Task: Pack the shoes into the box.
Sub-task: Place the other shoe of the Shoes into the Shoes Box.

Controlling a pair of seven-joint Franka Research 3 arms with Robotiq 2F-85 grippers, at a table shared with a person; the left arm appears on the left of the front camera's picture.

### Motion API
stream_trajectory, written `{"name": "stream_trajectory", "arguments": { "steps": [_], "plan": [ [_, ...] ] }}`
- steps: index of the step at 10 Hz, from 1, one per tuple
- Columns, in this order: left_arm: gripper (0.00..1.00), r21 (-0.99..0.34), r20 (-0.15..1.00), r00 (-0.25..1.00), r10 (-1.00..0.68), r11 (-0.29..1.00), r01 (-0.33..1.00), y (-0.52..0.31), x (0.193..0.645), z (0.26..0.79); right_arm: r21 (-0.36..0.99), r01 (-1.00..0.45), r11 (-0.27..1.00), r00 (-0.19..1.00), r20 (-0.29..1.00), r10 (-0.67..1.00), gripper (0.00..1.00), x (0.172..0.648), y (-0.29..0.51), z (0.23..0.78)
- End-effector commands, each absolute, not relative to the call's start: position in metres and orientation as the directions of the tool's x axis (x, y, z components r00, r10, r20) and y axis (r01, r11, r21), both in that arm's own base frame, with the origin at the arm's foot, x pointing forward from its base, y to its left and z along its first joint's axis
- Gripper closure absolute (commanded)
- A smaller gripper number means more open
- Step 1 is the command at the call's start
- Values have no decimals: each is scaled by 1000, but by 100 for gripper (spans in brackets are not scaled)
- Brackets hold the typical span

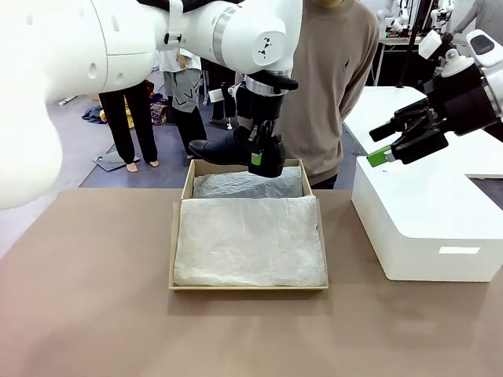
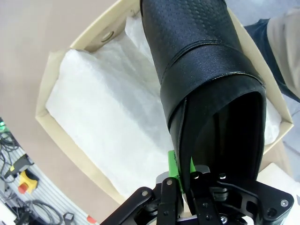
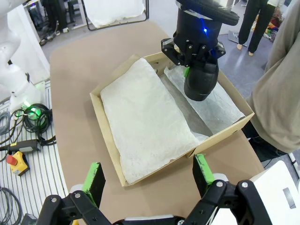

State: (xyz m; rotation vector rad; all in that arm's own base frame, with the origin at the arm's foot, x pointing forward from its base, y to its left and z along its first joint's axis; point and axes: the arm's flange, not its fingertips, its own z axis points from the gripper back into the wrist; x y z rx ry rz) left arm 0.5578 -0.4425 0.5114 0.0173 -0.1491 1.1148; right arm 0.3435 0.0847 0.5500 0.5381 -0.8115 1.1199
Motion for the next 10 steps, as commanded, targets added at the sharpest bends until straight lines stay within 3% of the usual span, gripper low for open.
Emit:
{"name": "stream_trajectory", "arguments": {
  "steps": [1, 3, 10],
  "plan": [
    [100, -61, 128, 432, 893, 442, -895, -443, 557, 511, -34, -940, 340, 171, 815, 554, 0, 347, 86, 548],
    [100, -94, 120, 286, 951, 297, -950, -450, 545, 512, -34, -940, 340, 171, 815, 554, 0, 347, 86, 548],
    [100, -77, 84, 75, 994, 82, -994, -486, 537, 507, -34, -940, 340, 171, 815, 554, 0, 347, 86, 548]
  ]
}}
